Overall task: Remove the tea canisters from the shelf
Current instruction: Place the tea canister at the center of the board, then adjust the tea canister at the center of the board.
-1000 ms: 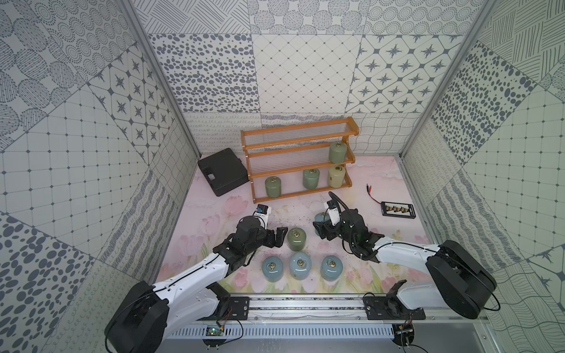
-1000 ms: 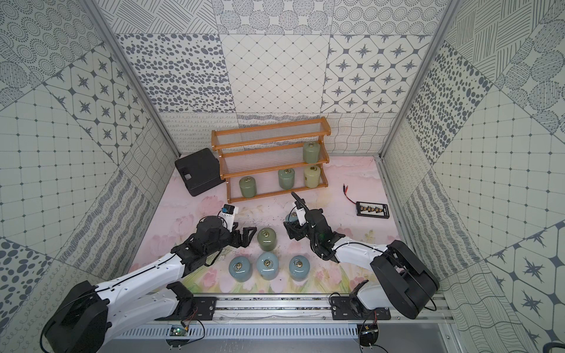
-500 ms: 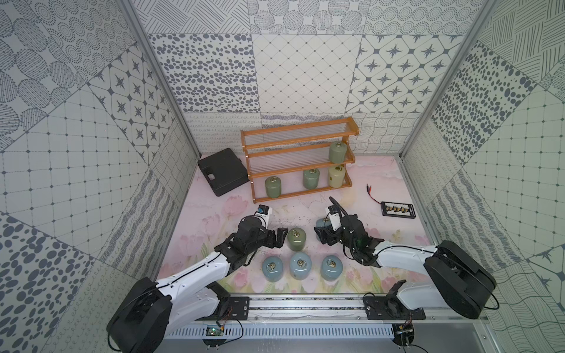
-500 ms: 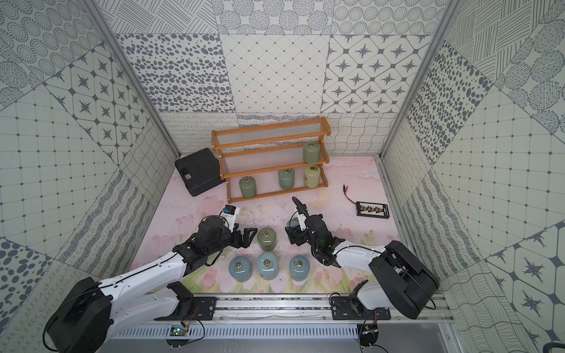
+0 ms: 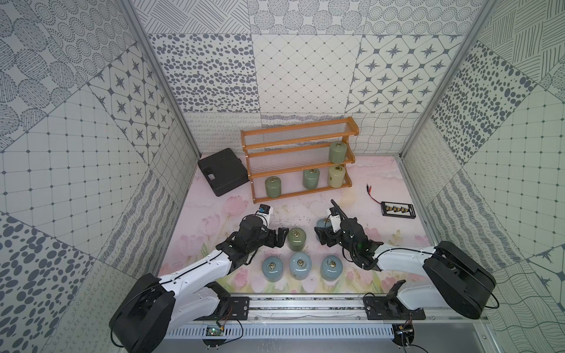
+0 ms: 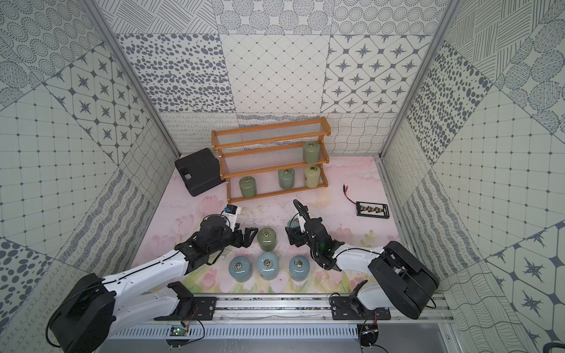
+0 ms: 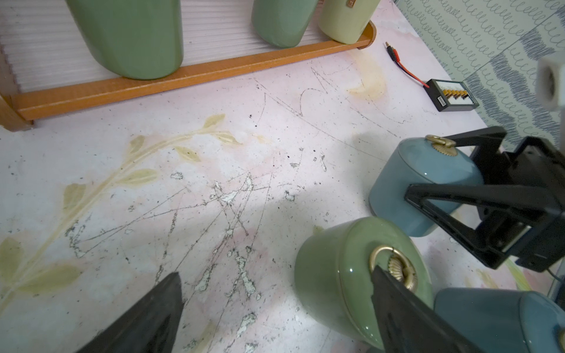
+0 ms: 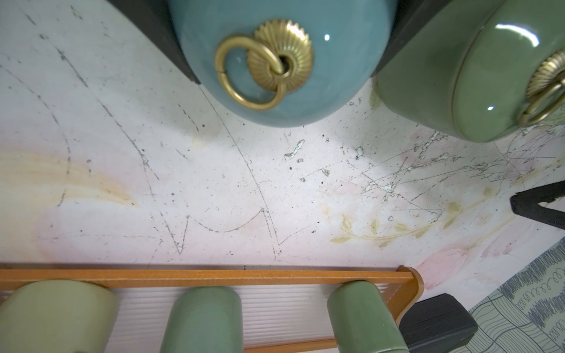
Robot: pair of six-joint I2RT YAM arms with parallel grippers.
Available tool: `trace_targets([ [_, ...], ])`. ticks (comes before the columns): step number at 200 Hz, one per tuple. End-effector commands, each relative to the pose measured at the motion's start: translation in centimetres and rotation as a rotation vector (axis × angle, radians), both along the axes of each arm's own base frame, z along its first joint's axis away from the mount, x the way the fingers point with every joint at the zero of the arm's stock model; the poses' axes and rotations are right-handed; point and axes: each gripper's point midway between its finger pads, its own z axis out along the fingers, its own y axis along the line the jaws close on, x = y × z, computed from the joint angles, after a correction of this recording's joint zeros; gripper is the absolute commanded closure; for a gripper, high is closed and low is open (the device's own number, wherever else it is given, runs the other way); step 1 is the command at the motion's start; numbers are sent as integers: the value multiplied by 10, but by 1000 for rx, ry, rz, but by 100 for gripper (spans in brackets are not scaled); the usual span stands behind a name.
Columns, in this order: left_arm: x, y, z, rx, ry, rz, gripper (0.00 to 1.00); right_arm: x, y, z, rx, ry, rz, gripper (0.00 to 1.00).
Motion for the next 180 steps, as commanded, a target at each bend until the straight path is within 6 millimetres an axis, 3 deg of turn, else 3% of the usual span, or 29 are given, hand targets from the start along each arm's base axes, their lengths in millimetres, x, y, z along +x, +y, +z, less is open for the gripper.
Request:
trace_targets([
  [1, 5, -11, 15, -30, -43, -30, 0, 5, 5, 19, 63, -61, -15, 15],
  [180, -1, -9, 8, -25, -15, -30, 0, -2, -5, 19, 51, -55, -43, 11],
])
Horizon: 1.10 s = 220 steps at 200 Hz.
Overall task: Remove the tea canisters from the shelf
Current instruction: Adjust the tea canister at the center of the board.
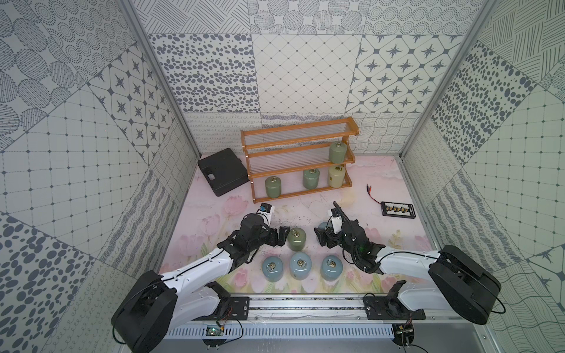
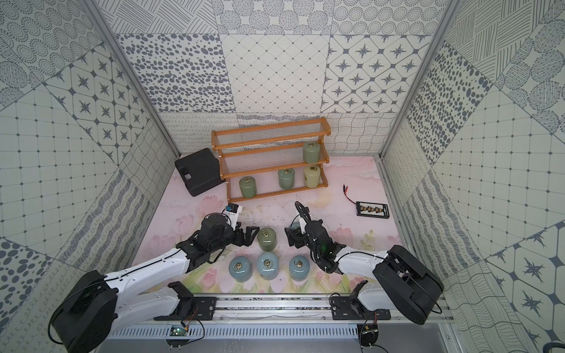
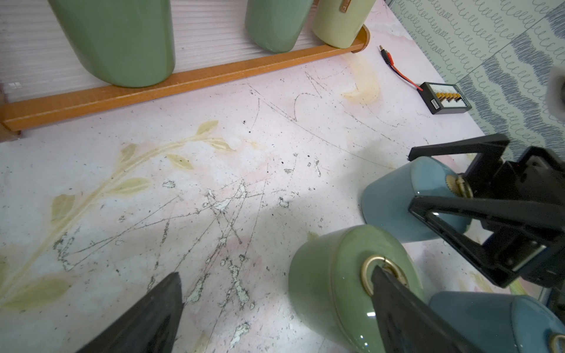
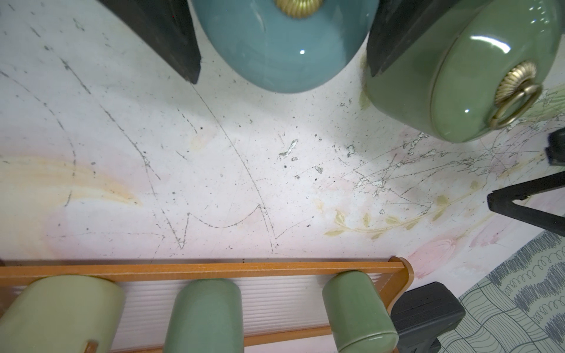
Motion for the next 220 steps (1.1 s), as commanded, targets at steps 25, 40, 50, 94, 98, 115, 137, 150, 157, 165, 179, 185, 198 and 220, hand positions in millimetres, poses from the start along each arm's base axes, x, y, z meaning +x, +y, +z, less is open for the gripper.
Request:
trace_targets([
  [25, -4, -6, 3, -17, -4, -24, 0, 2, -3, 10, 26, -29, -27, 11],
  [40, -4, -8, 2, -18, 0, -31, 0, 1, -4, 10, 26, -29, -30, 11],
  [50, -4, -10, 2, -21, 2, -35, 0, 2, -4, 11, 27, -31, -31, 11],
  [94, -4, -22, -3, -19, 16, -67, 0, 1, -7, 13, 22, -35, -42, 11],
  [98, -3, -23, -3, -19, 16, -68, 0, 1, -8, 13, 22, -36, -43, 11],
  [115, -3, -26, -3, -21, 16, -76, 0, 1, -7, 14, 27, -36, -44, 11],
  [137, -3, -31, -4, -26, 20, -89, 0, 1, -7, 19, 38, -44, -43, 10],
  [150, -2, -34, -5, -26, 25, -97, 0, 2, -6, 24, 46, -54, -43, 10],
  [157, -2, -35, -5, -24, 26, -99, 0, 3, -6, 27, 50, -61, -44, 10],
  [165, -1, -36, -5, -22, 25, -100, 0, 3, -6, 30, 50, -66, -43, 9],
  [179, 0, -36, -4, -20, 20, -99, 0, 4, -6, 34, 51, -75, -45, 7],
  [185, 0, -36, -3, -19, 16, -98, 0, 4, -6, 36, 52, -79, -43, 6],
  [198, 1, -36, -2, -18, 10, -99, 0, 4, -6, 41, 57, -88, -45, 6],
  [220, 2, -38, 1, -17, 2, -106, 0, 5, -6, 50, 65, -104, -49, 5],
])
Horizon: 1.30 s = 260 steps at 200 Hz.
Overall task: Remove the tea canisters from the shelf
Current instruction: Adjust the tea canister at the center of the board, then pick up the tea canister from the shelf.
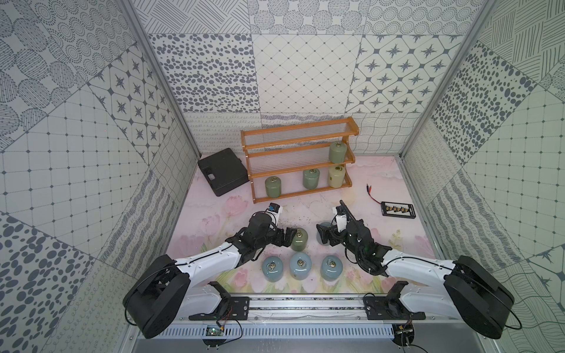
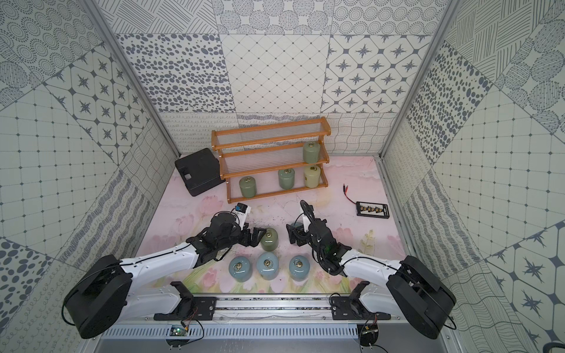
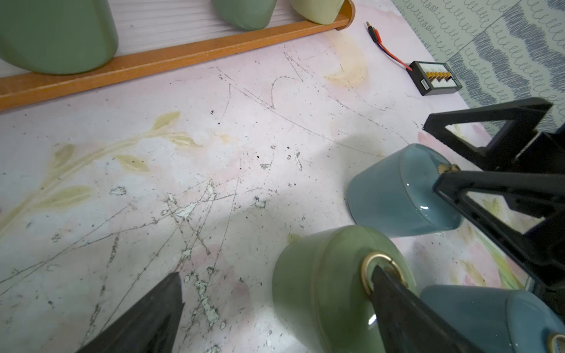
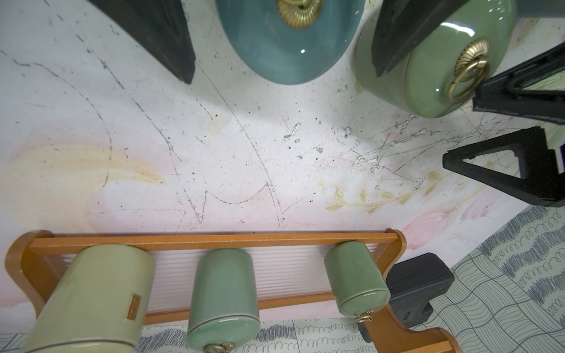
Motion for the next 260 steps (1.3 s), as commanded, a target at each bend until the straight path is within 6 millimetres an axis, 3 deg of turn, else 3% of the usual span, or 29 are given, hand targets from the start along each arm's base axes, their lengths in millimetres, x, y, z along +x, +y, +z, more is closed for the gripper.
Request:
trace_targets([
  [1, 3, -9, 12, -24, -32, -30, 0, 6, 2, 24, 32, -54, -14, 5],
  [42, 10, -5, 26, 10, -88, -12, 0, 11, 2, 46, 33, -97, -18, 2],
  [86, 20, 10, 45, 72, -164, 41, 0, 15, -1, 52, 34, -102, -34, 1],
  [139, 41, 47, 52, 156, -158, 192, 0, 16, -5, 51, 41, -89, -50, 0],
  [174, 67, 70, 53, 187, -136, 283, 0, 16, -8, 51, 46, -85, -58, 1],
  [228, 106, 62, 60, 228, -126, 297, 0, 18, -12, 57, 55, -91, -73, 1],
  [260, 113, 50, 68, 165, -153, 274, 0, 37, -26, 83, 67, -115, -113, 1],
])
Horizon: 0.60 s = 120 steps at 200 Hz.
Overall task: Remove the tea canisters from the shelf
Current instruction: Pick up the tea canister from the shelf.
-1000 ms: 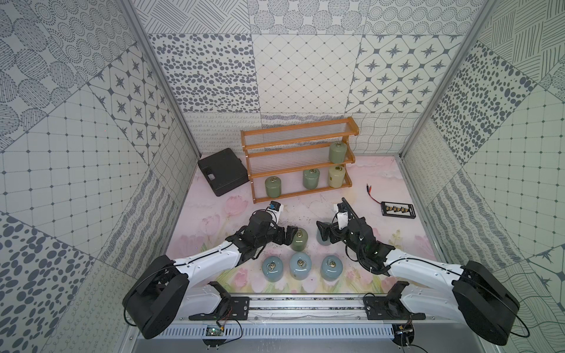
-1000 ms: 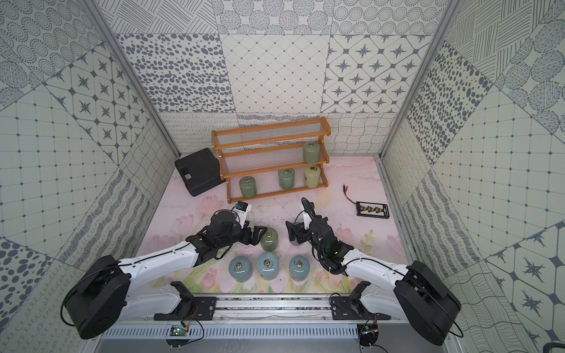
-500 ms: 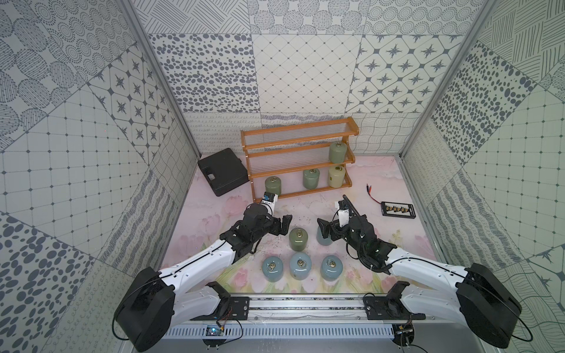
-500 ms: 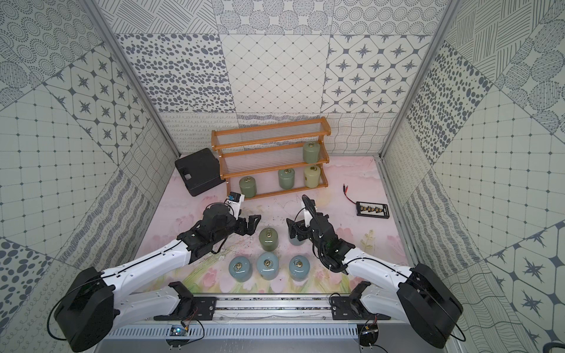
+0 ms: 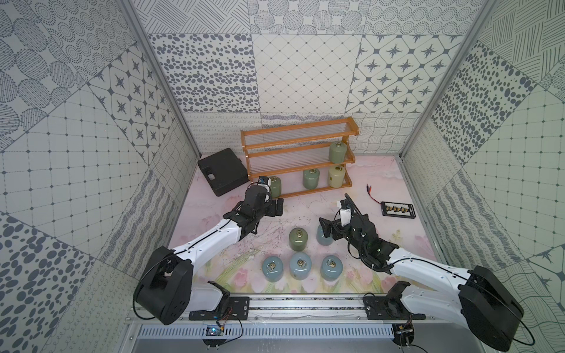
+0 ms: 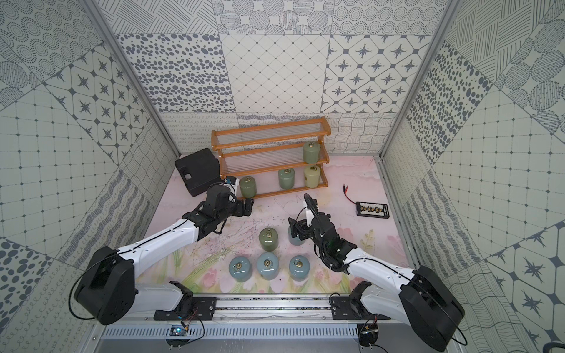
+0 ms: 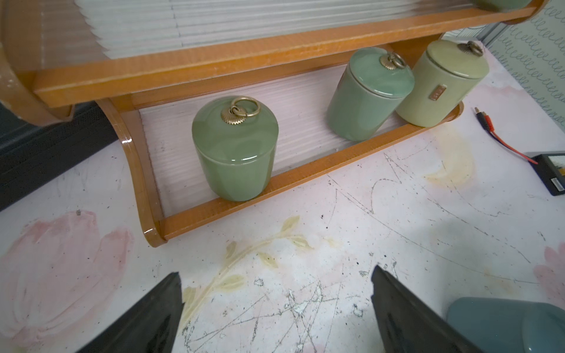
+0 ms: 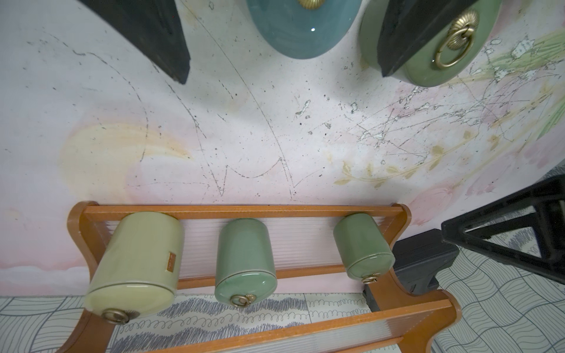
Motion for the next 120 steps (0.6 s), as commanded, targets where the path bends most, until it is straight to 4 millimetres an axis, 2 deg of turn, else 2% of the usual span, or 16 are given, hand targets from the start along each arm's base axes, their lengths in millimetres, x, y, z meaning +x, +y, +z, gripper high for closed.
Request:
trace_targets([
  [1, 11, -5, 9, -11, -34, -17, 0, 22, -8, 49, 71, -84, -40, 1],
  [11, 11, -8, 11, -23, -44, -29, 0, 31, -17, 51, 76, -74, -51, 1],
  [14, 11, -9, 11, -25, -45, -32, 0, 37, -18, 64, 91, -96, -52, 0],
  [19, 11, -10, 12, -27, -45, -39, 0, 43, -22, 71, 95, -110, -59, 0],
  [54, 9, -15, 15, -41, -47, -70, 0, 90, -39, 103, 32, -167, -61, 1],
  [78, 6, -19, 15, -57, -42, -87, 0, 125, -48, 114, 8, -190, -55, 1],
  [90, 4, -18, 14, -61, -39, -88, 0, 142, -50, 111, -7, -185, -51, 1],
  [120, -2, -16, 11, -73, -40, -89, 0, 179, -54, 121, -9, -209, -44, 1],
])
